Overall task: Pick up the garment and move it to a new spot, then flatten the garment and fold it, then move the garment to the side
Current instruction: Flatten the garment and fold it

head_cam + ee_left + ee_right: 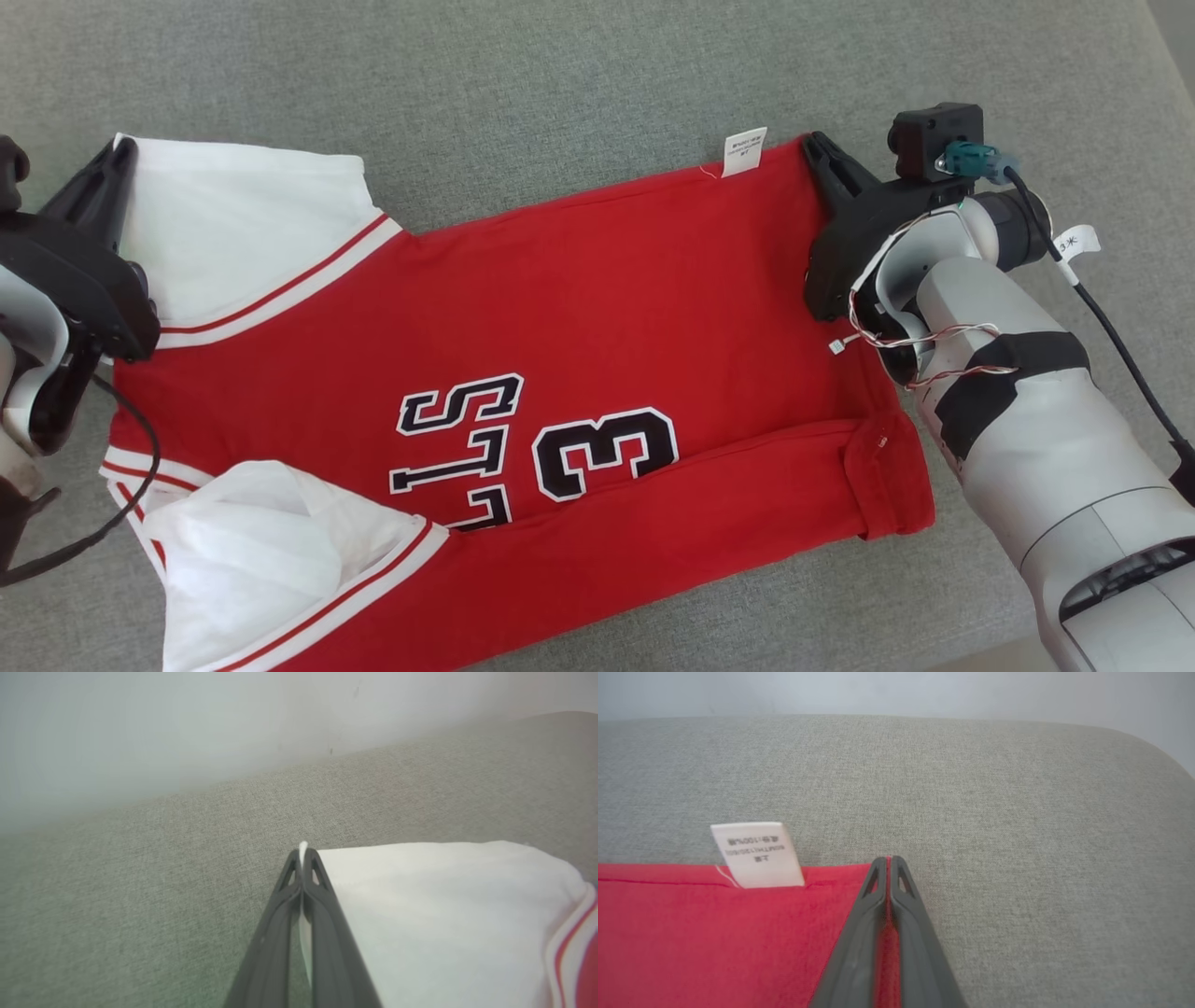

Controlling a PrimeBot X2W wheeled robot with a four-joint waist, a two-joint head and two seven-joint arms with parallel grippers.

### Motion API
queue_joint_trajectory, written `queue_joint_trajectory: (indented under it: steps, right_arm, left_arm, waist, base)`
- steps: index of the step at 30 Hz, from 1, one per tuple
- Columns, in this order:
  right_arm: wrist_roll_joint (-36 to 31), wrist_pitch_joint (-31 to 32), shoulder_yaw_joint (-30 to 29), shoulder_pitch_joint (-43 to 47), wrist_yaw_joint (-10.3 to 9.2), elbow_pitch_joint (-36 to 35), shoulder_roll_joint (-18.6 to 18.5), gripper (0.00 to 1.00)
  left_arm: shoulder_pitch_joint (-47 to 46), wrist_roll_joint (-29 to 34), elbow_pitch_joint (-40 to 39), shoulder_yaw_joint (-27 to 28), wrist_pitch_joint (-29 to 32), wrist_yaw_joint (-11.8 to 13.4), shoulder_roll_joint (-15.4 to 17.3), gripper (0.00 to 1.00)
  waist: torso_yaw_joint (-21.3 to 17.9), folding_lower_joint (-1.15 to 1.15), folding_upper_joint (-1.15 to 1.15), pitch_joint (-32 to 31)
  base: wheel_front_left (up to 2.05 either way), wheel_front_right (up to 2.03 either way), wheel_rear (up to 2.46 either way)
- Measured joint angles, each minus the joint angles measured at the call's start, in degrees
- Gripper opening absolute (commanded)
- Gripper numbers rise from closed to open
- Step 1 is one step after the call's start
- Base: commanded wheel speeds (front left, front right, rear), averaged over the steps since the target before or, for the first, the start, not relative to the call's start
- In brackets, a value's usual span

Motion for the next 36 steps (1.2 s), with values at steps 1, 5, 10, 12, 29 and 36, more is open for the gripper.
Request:
queue_joint_trajectory:
  steps: [1,5,10,12,29,36]
  right_arm:
    - [0.3,0.0,0.2,-0.1,0.0,0.1,-0.1,0.0]
    - [1.6,-0.5,1.0,-0.5,0.0,0.2,-0.3,0.0]
    - [2.5,-2.9,1.9,-1.1,0.0,0.1,-0.8,0.0]
    - [3.0,-4.1,1.9,-1.1,0.0,0.1,-1.0,0.0]
    - [11.2,-8.2,2.5,12.0,0.0,-8.4,-4.1,0.0]
    - [13.4,-8.4,-2.7,21.7,0.0,-17.5,-7.9,0.0]
  left_arm:
    - [-0.2,-0.4,0.1,-0.2,-0.2,0.0,0.0,0.0]
    - [-0.9,-1.1,0.6,-1.4,-1.4,0.0,0.0,0.0]
    - [-1.4,-1.6,1.0,-2.3,-4.1,0.0,0.0,0.0]
    - [-1.6,-2.2,1.0,-2.7,-4.7,0.0,-0.2,0.0]
    - [13.6,-3.0,-12.8,-1.1,-11.9,2.6,0.8,0.0]
    - [28.3,-1.2,-27.9,4.5,-12.1,7.6,0.2,0.0]
  waist:
    - [0.1,0.0,0.0,0.0]
    - [0.3,0.0,0.0,-0.4]
    - [0.6,0.0,0.0,-1.3]
    - [0.7,0.0,0.0,-1.8]
    - [2.0,-0.01,0.0,-7.8]
    - [3.9,-0.01,-0.01,-10.4]
  base:
    - [0.0,0.0,0.0]
    - [0.0,0.0,0.0]
    - [0.0,0.0,0.0]
    - [0.0,0.0,0.0]
    - [0.0,0.0,0.0]
    - [0.0,0.0,0.0]
